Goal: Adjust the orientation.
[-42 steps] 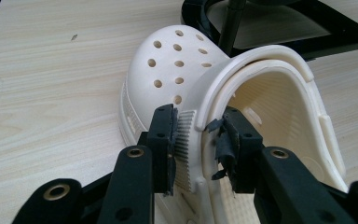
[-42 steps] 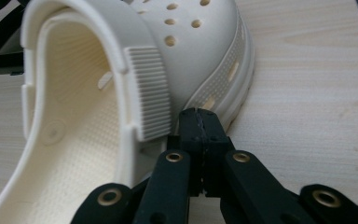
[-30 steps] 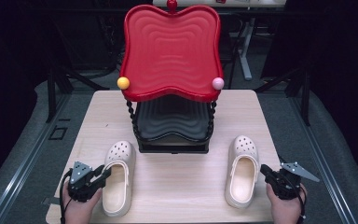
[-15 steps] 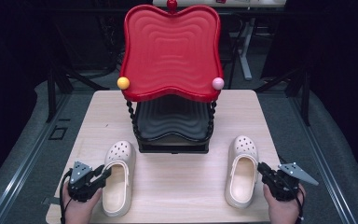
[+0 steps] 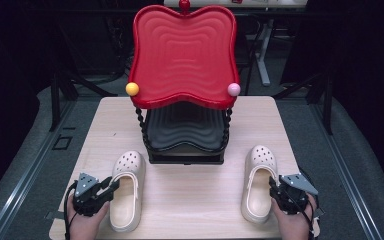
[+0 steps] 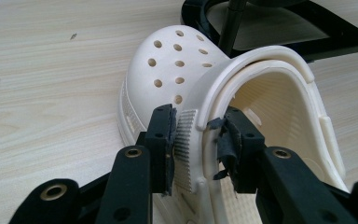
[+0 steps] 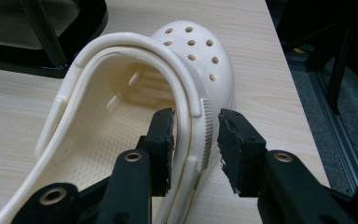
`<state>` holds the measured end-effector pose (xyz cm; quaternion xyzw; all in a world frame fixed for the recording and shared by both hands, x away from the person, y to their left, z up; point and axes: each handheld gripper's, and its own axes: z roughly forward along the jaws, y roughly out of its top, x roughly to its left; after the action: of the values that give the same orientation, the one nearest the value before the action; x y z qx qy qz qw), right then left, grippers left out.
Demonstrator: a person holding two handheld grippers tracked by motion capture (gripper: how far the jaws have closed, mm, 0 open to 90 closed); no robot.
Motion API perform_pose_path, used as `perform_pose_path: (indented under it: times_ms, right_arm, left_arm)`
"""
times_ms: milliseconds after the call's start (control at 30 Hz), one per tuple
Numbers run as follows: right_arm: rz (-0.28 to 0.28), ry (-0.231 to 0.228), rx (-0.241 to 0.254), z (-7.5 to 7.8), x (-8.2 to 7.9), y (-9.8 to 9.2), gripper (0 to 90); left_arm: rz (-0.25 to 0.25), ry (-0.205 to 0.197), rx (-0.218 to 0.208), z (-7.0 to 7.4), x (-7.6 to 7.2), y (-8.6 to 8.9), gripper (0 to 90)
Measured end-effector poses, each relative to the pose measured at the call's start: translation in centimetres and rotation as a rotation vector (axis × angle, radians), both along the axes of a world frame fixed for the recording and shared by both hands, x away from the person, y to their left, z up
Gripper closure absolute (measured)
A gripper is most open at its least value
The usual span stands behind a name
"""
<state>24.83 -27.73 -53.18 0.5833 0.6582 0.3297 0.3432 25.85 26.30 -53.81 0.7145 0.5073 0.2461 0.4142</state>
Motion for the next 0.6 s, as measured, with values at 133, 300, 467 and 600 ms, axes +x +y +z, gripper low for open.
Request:
perform_pose_path:
  times_ms: [133,300,467,600]
  right_arm:
    - [-0.017,0.008,-0.041,0.1,0.2,0.4,68.8]
    - [-0.027,0.005,-0.111,0.2,0.2,1.2,71.4]
    - [-0.016,0.025,-0.109,0.5,0.3,1.1,74.8]
    - [0.067,0.003,-0.089,0.7,0.3,1.0,75.1]
  left_arm:
    - [0.001,-0.001,0.0,0.0,0.0,0.0,66.4]
    - [0.001,0.0,0.0,0.0,0.0,0.0,66.4]
    - [0.001,0.0,-0.002,0.0,0.0,0.0,66.3]
    - [0.0,-0.002,-0.004,0.0,0.0,0.0,66.2]
